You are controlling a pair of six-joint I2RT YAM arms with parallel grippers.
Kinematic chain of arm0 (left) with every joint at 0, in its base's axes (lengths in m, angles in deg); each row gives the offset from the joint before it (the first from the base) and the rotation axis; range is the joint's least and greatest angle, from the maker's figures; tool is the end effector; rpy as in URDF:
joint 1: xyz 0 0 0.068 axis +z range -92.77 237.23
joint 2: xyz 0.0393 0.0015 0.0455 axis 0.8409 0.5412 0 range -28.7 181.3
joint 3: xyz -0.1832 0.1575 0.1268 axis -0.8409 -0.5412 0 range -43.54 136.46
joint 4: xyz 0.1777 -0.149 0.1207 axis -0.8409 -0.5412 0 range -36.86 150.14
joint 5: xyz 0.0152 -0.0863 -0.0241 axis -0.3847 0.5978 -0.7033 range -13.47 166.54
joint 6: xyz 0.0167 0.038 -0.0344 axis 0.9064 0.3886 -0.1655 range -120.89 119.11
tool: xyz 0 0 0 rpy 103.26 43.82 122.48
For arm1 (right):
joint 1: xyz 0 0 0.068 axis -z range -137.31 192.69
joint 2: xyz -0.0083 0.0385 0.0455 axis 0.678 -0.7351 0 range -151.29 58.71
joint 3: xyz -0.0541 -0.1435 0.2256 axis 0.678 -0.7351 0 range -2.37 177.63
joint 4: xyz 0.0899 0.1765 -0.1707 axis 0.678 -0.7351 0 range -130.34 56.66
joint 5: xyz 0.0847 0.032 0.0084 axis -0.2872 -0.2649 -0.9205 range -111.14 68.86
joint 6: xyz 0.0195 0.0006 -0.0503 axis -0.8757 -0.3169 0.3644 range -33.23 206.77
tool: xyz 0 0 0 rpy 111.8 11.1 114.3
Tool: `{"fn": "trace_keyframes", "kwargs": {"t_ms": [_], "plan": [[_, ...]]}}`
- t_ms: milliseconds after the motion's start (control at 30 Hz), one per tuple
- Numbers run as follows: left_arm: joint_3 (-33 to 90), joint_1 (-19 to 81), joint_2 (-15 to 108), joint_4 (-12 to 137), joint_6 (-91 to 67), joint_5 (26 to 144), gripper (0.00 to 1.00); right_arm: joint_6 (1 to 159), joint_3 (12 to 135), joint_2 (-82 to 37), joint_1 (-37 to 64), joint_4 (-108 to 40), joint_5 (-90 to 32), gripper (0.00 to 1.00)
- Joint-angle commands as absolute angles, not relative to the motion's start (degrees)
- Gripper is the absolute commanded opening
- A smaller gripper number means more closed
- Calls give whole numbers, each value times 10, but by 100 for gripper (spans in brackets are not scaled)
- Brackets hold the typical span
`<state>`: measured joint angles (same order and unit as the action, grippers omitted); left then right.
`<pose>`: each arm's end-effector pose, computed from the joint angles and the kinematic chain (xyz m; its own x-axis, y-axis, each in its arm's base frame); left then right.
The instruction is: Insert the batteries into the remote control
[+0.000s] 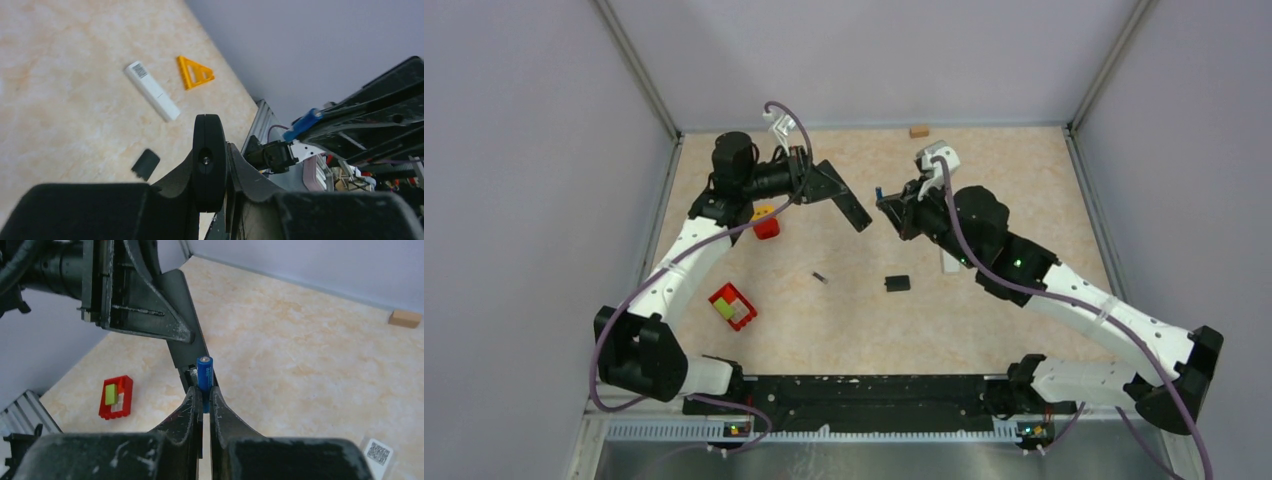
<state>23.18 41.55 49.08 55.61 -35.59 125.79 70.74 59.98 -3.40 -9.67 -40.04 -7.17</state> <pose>0.2908 -0.1098 0.3573 -0.7132 -0.1855 -0.6760 0.5753 0.3959 -0.7157 0.1590 0.1921 0.3956 -0.2378 0.1306 -0.9625 -0.5786 0.7769 0.2483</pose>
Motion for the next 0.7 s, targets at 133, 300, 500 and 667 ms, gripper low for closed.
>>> {"fn": "trace_keyframes", "kwargs": {"t_ms": [133, 300, 500, 667], "plan": [[242, 421, 473, 730, -430, 1406, 0, 888, 660, -70, -97, -390, -216, 0], [241, 423, 484, 773, -468, 1431, 0, 899, 650, -70, -96, -385, -249, 0], [238, 423, 499, 833, -519, 1447, 0, 904, 654, -76, -97, -397, -265, 0], [238, 423, 500, 852, -533, 1450, 0, 905, 656, -79, -97, -408, -264, 0]]}}
